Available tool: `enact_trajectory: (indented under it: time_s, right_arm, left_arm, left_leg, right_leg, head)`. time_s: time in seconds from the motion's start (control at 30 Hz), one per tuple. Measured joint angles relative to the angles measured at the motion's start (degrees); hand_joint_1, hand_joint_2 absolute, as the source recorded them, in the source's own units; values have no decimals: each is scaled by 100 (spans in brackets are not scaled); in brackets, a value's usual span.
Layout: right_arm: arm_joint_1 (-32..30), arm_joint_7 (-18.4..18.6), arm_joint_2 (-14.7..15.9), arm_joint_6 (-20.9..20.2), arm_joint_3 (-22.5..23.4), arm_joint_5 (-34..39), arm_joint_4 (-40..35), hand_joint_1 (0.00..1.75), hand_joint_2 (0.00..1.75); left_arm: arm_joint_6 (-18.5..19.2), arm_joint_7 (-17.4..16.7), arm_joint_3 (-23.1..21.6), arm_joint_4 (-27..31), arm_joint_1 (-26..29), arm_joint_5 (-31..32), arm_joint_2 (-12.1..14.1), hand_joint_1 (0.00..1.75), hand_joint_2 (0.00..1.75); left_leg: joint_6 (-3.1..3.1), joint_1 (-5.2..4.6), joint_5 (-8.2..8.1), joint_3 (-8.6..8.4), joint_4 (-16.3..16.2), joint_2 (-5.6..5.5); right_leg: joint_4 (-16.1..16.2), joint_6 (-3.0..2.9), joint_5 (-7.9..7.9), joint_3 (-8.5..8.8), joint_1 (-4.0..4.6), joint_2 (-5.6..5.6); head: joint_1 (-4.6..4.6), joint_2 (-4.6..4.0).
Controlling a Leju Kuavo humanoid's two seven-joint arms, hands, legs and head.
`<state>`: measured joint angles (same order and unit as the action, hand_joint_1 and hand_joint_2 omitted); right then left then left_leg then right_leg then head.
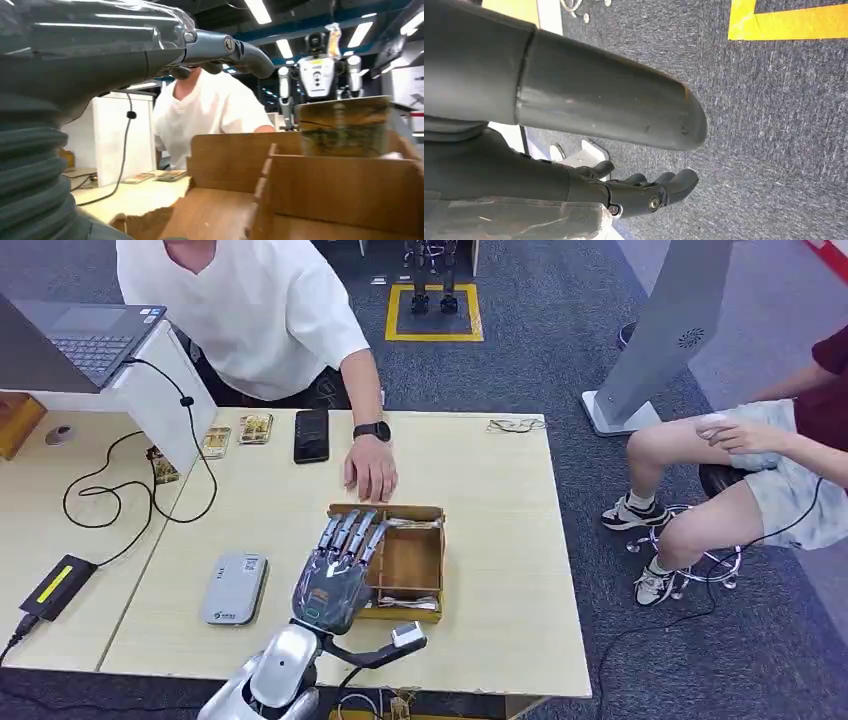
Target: Pass the card to the sensor for recognition and then transmit it.
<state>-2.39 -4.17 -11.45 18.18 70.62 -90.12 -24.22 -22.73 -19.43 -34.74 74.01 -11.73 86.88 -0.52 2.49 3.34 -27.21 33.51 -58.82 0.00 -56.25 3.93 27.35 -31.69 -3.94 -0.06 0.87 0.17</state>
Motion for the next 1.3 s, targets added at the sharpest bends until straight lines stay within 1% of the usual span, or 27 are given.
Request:
enact_trajectory:
  time_s: [0.17, 0.33, 0.47, 0.7, 0.9, 1.1, 1.17, 1.3]
  right_arm:
    - [1, 7, 2, 26, -68, 0, 4, 0, 0]
    - [3, 9, 22, 83, -116, 0, 37, 0, 0]
    - [3, 37, 44, 116, -197, 0, 79, 0, 0]
    - [4, 11, 83, 144, -247, 0, 131, 0, 0]
    - [15, 11, 138, 192, -341, 0, 205, 0, 0]
    - [30, 39, 170, 216, -372, 2, 254, 0, 0]
    - [32, 39, 177, 234, -380, 0, 275, 0, 0]
    - [37, 39, 199, 251, -396, 0, 306, 0, 0]
  left_arm:
    - [105, 7, 193, -129, -137, 2, -2, 0, 175]
    - [159, -24, 254, -249, -244, 17, -2, 0, 175]
    - [195, 157, 259, -367, -323, 13, 11, 0, 175]
    - [267, 179, 256, -435, -369, 11, 55, 0, 175]
    - [529, 426, 256, -540, -540, 0, 153, 0, 175]
    - [594, 455, 256, -575, -599, -20, 212, 0, 175]
    - [632, 529, 256, -584, -618, -35, 247, 0, 175]
    - [667, 560, 256, -612, -647, -90, 280, 0, 175]
  left_leg:
    - [1, 0, 1, -1, 0, 0]
    - [1, 0, 1, -1, 0, 0]
    - [1, 0, 1, -3, 0, 0]
    - [1, 0, 1, -9, 0, 0]
    - [1, 0, 1, -27, 2, -1]
    - [1, 0, 1, -35, 2, -1]
    - [1, 0, 1, -38, 2, -1]
    - [1, 0, 1, -41, 3, -1]
  right_leg:
    - [0, 0, -1, 0, 0, 1]
    - [0, 0, -1, 1, 0, 1]
    - [0, 0, -1, 5, 0, 0]
    - [0, 0, -1, 12, 0, -1]
    - [0, 0, -1, 32, 0, -2]
    - [0, 0, -1, 40, 0, -2]
    - [0, 0, -1, 42, 0, -1]
    - [0, 0, -1, 45, 0, -1]
  head:
    - [0, 0]
    - [0, 0]
    - [0, 0]
    - [2, 0]
    - [2, 0]
    - [0, 0]
    - [0, 0]
    - [2, 0]
